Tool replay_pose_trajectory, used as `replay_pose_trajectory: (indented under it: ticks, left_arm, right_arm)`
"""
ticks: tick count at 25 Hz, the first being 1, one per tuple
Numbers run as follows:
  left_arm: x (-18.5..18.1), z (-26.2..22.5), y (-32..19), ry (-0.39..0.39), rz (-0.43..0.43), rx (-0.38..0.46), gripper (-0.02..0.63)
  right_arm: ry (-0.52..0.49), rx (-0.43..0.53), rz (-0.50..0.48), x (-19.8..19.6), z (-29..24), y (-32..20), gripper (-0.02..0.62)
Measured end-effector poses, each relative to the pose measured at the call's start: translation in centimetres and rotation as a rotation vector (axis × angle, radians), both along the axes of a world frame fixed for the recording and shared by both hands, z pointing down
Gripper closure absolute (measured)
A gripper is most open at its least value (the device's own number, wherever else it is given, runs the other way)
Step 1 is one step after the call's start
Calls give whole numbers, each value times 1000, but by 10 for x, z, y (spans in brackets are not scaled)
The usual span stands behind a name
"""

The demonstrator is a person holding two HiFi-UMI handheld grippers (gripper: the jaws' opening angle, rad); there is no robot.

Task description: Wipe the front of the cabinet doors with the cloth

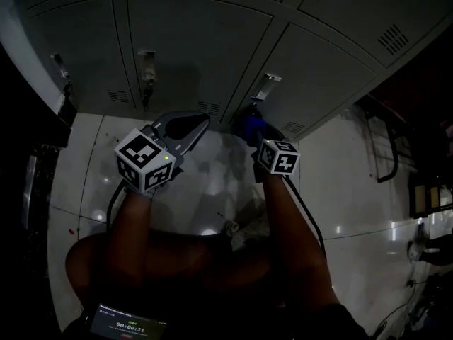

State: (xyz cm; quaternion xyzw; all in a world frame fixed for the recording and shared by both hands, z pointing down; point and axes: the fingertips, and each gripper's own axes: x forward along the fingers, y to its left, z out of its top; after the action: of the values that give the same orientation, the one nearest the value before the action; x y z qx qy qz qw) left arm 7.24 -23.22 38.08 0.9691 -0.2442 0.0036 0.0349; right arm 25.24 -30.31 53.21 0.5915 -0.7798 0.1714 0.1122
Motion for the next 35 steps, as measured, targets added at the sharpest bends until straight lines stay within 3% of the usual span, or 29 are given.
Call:
replay_pose_trajectory:
  ticks: [4, 11, 16, 20, 23, 25, 30, 35]
  left_arm:
    - [-1, -3, 2, 4, -2, 6, 600]
    - [-4, -6, 3, 9, -6, 10, 601]
    - [-4, -8, 2, 13, -7, 11, 601]
    - [-6, -6, -2, 5, -6, 18, 601]
    - [-10, -5, -3, 6, -14, 13, 601]
    - [-11, -8, -1, 17, -19, 11, 601]
    - [-17, -14, 4, 38, -19, 15, 601]
    - [-21, -11, 6, 44, -37, 9, 601]
  right_arm:
    - [-13, -18, 110, 52, 4, 9, 525]
    - [-118, -13, 409, 149, 0, 32, 525]
    - [-75, -13, 479, 186, 1, 38, 525]
    - [-60, -6, 475, 180, -5, 41, 525]
    - [-68, 44, 416, 154, -34, 41, 525]
    - [-12, 111, 332, 132, -68, 41, 525]
    - [-8, 282, 17, 38, -155, 61, 525]
    - [-67, 326, -235, -30, -189, 95, 525]
